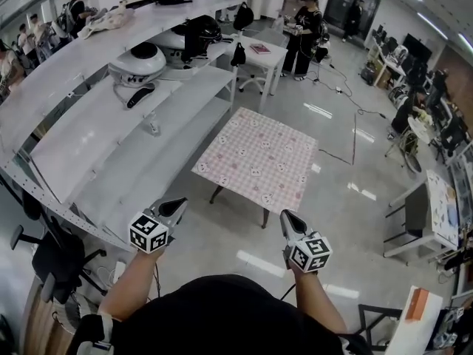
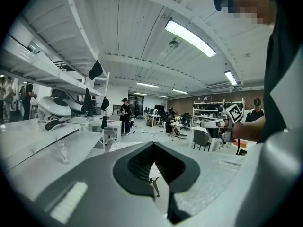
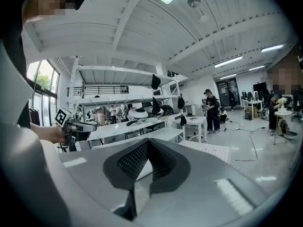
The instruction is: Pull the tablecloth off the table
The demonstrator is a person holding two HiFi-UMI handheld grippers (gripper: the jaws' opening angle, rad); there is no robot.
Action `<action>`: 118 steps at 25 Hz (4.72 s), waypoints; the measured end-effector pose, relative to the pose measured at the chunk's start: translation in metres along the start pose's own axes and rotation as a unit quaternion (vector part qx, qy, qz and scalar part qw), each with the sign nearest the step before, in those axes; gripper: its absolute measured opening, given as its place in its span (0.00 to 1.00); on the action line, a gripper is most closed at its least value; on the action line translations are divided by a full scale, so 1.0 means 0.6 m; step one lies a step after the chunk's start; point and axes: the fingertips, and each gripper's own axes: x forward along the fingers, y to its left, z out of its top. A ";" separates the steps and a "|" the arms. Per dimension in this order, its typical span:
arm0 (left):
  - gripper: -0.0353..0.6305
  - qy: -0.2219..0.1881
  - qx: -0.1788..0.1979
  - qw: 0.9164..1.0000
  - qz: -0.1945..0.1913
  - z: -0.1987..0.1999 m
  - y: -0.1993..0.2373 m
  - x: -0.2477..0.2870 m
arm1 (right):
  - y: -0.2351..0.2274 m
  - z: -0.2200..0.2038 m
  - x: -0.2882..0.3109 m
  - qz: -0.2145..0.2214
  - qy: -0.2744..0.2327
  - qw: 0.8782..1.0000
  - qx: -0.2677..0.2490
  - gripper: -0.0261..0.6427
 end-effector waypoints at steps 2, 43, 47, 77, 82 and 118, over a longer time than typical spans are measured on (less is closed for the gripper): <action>0.06 0.002 0.000 1.000 0.001 0.005 0.005 0.020 | -0.018 0.004 0.010 0.001 -0.001 1.000 0.003 0.08; 0.30 0.016 -0.010 0.995 -0.094 0.043 0.153 0.216 | -0.071 0.041 0.159 -0.043 -0.006 0.999 0.003 0.35; 0.30 0.019 -0.006 0.994 -0.107 0.046 0.205 0.210 | -0.052 0.047 0.194 -0.063 -0.009 0.998 0.005 0.36; 0.31 0.043 0.026 0.976 -0.210 0.039 0.338 0.268 | -0.016 0.026 0.249 -0.197 -0.001 0.980 0.027 0.39; 0.31 0.057 0.030 0.977 -0.204 0.022 0.347 0.288 | -0.046 -0.001 0.258 -0.202 0.014 0.979 0.029 0.39; 0.32 0.183 0.032 0.968 -0.167 -0.131 0.362 0.529 | -0.287 -0.176 0.348 -0.180 0.178 0.967 0.023 0.44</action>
